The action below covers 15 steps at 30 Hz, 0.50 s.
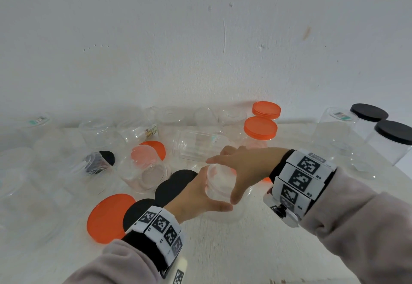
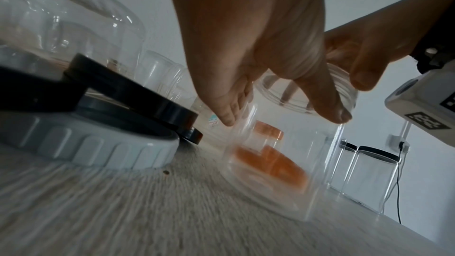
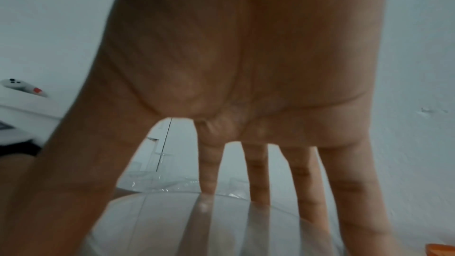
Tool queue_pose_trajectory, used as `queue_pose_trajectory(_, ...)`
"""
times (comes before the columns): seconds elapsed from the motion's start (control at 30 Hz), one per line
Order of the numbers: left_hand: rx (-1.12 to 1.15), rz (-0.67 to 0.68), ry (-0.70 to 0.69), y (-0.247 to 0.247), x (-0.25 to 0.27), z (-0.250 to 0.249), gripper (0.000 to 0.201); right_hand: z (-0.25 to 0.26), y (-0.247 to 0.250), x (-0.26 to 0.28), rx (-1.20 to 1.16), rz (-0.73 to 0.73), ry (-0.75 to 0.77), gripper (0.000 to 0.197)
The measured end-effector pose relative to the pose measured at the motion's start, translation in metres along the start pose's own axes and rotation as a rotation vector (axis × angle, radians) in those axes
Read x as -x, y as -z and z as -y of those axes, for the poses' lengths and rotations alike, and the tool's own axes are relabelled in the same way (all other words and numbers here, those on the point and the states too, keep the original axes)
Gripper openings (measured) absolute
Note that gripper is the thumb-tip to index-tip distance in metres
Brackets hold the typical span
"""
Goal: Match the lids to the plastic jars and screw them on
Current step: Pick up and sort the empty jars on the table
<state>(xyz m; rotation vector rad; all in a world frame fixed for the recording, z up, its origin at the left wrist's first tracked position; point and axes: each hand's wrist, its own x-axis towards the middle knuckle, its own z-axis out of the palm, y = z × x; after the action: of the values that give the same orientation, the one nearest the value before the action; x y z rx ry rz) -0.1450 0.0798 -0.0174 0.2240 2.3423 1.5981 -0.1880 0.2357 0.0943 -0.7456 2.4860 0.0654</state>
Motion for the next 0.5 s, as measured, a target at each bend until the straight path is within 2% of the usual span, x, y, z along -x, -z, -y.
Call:
queue_pose_trajectory(0.17,0.021,-0.003,0.004,0.0,0.0,0.0,0.106,0.001,-0.003,-0.004,0.004,-0.044,-0.078,0.102)
queue_pose_trajectory(0.3,-0.001,-0.001,-0.003,0.001,0.001,0.0,0.103,0.003,-0.005,-0.006,0.004,-0.034,-0.134,0.111)
queue_pose_trajectory(0.4,-0.025,-0.008,0.0,0.001,0.001,0.0,0.106,0.002,0.004,-0.005,-0.027,0.047,-0.086,0.117)
queue_pose_trajectory(0.5,-0.03,-0.003,-0.005,0.0,0.0,-0.001,0.101,0.001,0.009,-0.004,-0.078,0.079,-0.032,0.103)
